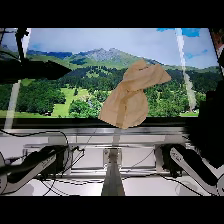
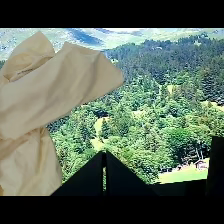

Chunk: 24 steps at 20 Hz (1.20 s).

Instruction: Fold the clothes and pants, and hang the long-sleeved shirts on hangers.

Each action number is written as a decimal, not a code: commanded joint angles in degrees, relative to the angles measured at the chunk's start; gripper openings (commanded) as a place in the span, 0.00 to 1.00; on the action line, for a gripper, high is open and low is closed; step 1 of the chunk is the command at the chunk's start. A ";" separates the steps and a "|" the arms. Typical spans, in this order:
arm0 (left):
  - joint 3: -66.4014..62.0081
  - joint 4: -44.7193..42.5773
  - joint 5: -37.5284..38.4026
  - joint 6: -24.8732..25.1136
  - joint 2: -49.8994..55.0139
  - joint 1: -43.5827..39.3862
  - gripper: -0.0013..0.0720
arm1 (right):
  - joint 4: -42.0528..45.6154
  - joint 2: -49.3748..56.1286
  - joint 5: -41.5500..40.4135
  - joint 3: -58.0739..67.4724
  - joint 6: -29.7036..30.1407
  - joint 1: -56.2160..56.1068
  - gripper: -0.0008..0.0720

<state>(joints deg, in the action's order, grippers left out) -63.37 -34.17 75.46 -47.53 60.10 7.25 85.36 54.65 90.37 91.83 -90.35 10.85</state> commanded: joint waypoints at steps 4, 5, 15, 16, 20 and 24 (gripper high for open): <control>-0.02 -0.02 0.00 0.00 -0.04 0.00 0.04 | 0.00 0.00 0.00 0.02 0.00 -0.07 0.03; -0.02 -0.02 0.00 0.00 -0.04 0.00 0.04 | 0.00 0.00 0.02 0.02 0.00 -0.07 0.03; -0.02 0.07 -3.85 0.00 0.00 -0.02 0.05 | 0.42 0.04 -10.08 0.02 0.00 -0.04 0.03; -0.02 0.90 -6.80 -0.04 0.02 -0.02 0.05 | 0.48 0.04 -11.50 0.02 0.07 -0.04 0.03; -0.02 12.20 -7.74 -7.39 0.00 -0.02 0.05 | 6.03 0.46 -10.36 0.00 6.40 0.44 0.03; -0.02 20.96 -7.15 -13.14 -0.02 0.04 0.05 | 7.04 2.97 -9.75 -4.17 12.09 4.39 0.03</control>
<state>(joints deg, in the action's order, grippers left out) -63.37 -20.01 68.69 -56.36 60.10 7.25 90.89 56.27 81.12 90.35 -82.28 13.04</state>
